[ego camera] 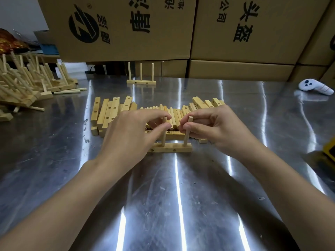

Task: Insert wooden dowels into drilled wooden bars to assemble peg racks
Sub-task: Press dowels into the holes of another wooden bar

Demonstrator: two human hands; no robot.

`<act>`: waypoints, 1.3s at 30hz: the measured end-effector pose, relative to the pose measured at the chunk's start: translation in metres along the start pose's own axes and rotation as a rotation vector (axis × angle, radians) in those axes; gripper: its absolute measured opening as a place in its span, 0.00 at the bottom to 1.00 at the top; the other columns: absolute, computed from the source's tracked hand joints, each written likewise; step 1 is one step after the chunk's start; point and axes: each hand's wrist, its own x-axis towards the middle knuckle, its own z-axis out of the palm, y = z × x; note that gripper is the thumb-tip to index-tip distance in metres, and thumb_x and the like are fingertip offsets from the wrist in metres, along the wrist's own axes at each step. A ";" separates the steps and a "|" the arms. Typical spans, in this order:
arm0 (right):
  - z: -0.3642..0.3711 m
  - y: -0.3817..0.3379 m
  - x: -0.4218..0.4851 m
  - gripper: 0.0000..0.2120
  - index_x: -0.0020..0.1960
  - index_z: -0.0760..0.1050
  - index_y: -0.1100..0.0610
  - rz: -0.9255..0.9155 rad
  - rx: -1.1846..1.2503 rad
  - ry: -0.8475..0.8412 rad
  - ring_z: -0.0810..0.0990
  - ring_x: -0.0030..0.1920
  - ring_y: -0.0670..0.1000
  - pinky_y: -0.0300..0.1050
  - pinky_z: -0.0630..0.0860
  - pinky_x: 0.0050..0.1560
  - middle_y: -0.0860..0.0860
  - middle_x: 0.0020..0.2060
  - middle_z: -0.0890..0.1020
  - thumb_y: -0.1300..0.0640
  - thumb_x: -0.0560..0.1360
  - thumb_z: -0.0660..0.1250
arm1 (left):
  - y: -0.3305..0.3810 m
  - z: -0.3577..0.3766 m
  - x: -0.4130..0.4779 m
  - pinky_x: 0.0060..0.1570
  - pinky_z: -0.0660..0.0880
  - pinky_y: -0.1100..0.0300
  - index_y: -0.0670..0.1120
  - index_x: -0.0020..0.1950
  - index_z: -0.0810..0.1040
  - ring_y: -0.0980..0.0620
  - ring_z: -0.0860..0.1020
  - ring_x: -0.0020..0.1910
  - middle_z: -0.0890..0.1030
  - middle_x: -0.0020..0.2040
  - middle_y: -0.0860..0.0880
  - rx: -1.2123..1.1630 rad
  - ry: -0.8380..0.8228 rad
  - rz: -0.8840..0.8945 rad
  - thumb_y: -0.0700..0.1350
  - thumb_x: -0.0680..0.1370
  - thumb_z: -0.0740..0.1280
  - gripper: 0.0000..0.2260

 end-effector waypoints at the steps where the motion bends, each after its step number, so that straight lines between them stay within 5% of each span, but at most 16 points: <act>1: 0.000 0.000 0.000 0.05 0.55 0.86 0.59 0.003 0.011 -0.002 0.89 0.53 0.52 0.46 0.85 0.56 0.54 0.47 0.90 0.64 0.80 0.73 | 0.001 -0.001 0.000 0.44 0.81 0.55 0.60 0.63 0.86 0.65 0.78 0.39 0.85 0.46 0.62 0.012 -0.005 0.001 0.60 0.79 0.71 0.14; 6: -0.001 0.002 0.001 0.08 0.58 0.85 0.60 0.021 0.026 -0.011 0.89 0.54 0.51 0.42 0.84 0.54 0.53 0.48 0.90 0.64 0.80 0.73 | 0.019 -0.011 0.010 0.57 0.77 0.43 0.60 0.65 0.83 0.55 0.79 0.57 0.84 0.53 0.61 0.111 0.063 0.122 0.62 0.80 0.70 0.15; 11: -0.003 0.003 -0.001 0.09 0.56 0.87 0.58 0.019 -0.074 -0.068 0.89 0.49 0.48 0.38 0.82 0.51 0.53 0.45 0.90 0.63 0.77 0.77 | 0.041 -0.005 0.040 0.49 0.82 0.51 0.60 0.50 0.85 0.62 0.83 0.46 0.84 0.41 0.62 0.009 -0.112 0.046 0.68 0.74 0.72 0.15; 14: -0.002 0.005 -0.002 0.05 0.51 0.88 0.58 0.032 -0.100 -0.037 0.89 0.50 0.54 0.51 0.86 0.56 0.56 0.43 0.89 0.65 0.78 0.76 | 0.043 0.005 0.050 0.48 0.83 0.52 0.57 0.45 0.87 0.62 0.84 0.43 0.85 0.38 0.60 0.008 -0.209 -0.035 0.64 0.71 0.79 0.13; 18: 0.000 0.007 -0.003 0.04 0.52 0.88 0.61 0.029 -0.103 -0.010 0.87 0.54 0.63 0.61 0.85 0.57 0.60 0.45 0.89 0.63 0.78 0.76 | 0.045 0.016 0.050 0.46 0.83 0.52 0.55 0.44 0.89 0.59 0.85 0.42 0.85 0.36 0.58 0.019 -0.180 -0.078 0.59 0.71 0.82 0.10; 24: 0.003 0.006 -0.003 0.03 0.49 0.89 0.57 0.000 -0.193 0.008 0.86 0.46 0.50 0.63 0.84 0.54 0.55 0.40 0.88 0.62 0.78 0.77 | 0.040 0.012 0.053 0.43 0.84 0.54 0.54 0.40 0.88 0.63 0.83 0.38 0.85 0.33 0.58 -0.015 -0.230 -0.113 0.57 0.71 0.83 0.10; 30: 0.009 0.007 -0.002 0.02 0.48 0.90 0.54 -0.038 -0.323 0.070 0.87 0.47 0.58 0.61 0.83 0.49 0.50 0.39 0.89 0.59 0.77 0.78 | 0.040 0.009 0.061 0.39 0.82 0.57 0.54 0.37 0.87 0.65 0.83 0.36 0.84 0.32 0.60 -0.010 -0.311 -0.129 0.57 0.70 0.84 0.10; 35: 0.005 0.009 -0.003 0.03 0.50 0.89 0.55 0.012 -0.204 0.045 0.88 0.48 0.61 0.65 0.84 0.51 0.58 0.41 0.88 0.59 0.78 0.77 | 0.041 0.006 0.065 0.45 0.84 0.51 0.54 0.40 0.88 0.61 0.84 0.39 0.85 0.34 0.57 -0.012 -0.345 -0.079 0.57 0.70 0.83 0.09; 39: 0.003 0.011 -0.003 0.03 0.51 0.88 0.59 0.045 -0.109 0.020 0.83 0.45 0.54 0.67 0.83 0.56 0.66 0.44 0.86 0.60 0.79 0.76 | 0.038 0.003 0.067 0.39 0.80 0.68 0.53 0.42 0.89 0.67 0.84 0.37 0.86 0.35 0.59 -0.087 -0.358 -0.060 0.53 0.71 0.83 0.06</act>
